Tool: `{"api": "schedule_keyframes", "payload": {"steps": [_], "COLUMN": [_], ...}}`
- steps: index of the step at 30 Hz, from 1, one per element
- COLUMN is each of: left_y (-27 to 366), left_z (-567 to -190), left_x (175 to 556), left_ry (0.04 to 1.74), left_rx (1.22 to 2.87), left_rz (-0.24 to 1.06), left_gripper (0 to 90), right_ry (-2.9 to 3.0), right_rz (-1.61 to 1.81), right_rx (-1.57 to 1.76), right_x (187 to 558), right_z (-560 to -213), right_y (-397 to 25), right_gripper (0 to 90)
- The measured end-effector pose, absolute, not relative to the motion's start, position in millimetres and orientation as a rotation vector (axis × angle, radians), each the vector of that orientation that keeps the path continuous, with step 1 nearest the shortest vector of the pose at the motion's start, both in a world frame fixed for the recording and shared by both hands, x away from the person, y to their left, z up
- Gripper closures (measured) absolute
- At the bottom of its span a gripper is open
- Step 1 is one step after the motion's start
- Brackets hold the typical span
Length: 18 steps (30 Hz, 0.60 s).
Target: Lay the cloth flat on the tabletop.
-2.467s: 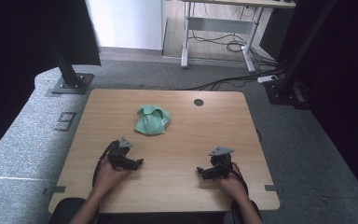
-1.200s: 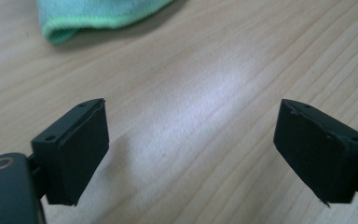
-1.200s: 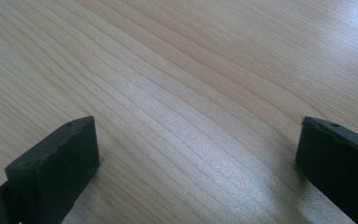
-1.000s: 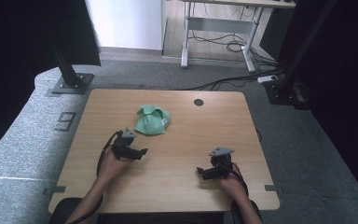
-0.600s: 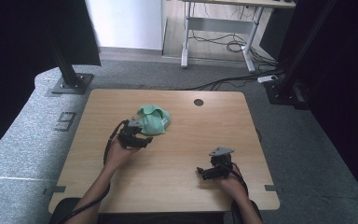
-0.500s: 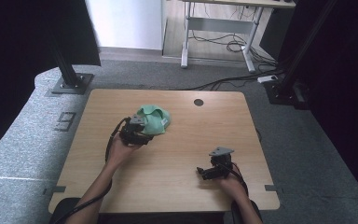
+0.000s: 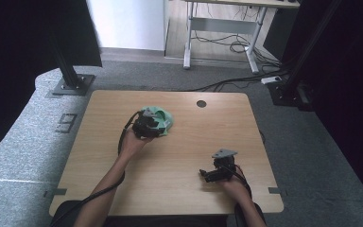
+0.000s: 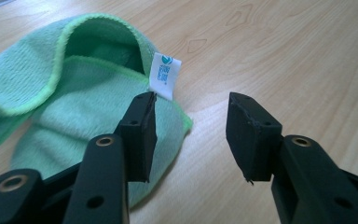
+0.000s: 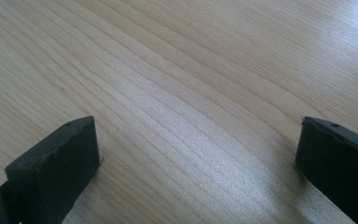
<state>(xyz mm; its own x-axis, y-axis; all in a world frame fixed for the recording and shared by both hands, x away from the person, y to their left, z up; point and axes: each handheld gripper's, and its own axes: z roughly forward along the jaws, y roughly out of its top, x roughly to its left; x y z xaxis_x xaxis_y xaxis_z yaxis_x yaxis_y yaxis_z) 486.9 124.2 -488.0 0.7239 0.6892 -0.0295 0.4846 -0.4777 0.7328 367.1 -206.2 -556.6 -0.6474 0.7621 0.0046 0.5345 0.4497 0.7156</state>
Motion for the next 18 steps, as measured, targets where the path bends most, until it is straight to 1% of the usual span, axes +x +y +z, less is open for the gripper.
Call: {"api": "schedule_keyframes", "payload": {"steps": [8, 10, 15, 16, 17, 18], "left_y": [114, 114, 116, 116, 118, 118], "left_z": [-510, -519, -531, -534, -537, -537], "left_x": [502, 505, 507, 508, 507, 507], "left_ry": [0.921, 0.933, 0.957, 0.962, 0.965, 0.965], "left_rx": [2.216, 2.248, 2.270, 2.284, 2.255, 2.255], "left_rz": [0.397, 0.433, 0.423, 0.420, 0.386, 0.386], "left_gripper": [53.3, 54.8, 59.1, 61.2, 67.0, 70.0], "right_ry": [2.387, 2.387, 2.387, 2.388, 2.387, 2.387], "right_rz": [1.009, 1.009, 1.009, 1.009, 1.009, 1.009], "right_rx": [1.104, 1.107, 1.108, 1.108, 1.108, 1.108], "right_x": [367, 367, 367, 367, 367, 367], "right_z": [-557, -557, -557, -557, -557, -557], "right_y": [-206, -206, -206, -206, -206, -206], "right_gripper": [0.0, 0.0, 0.0, 0.0, 0.0, 0.0]}}
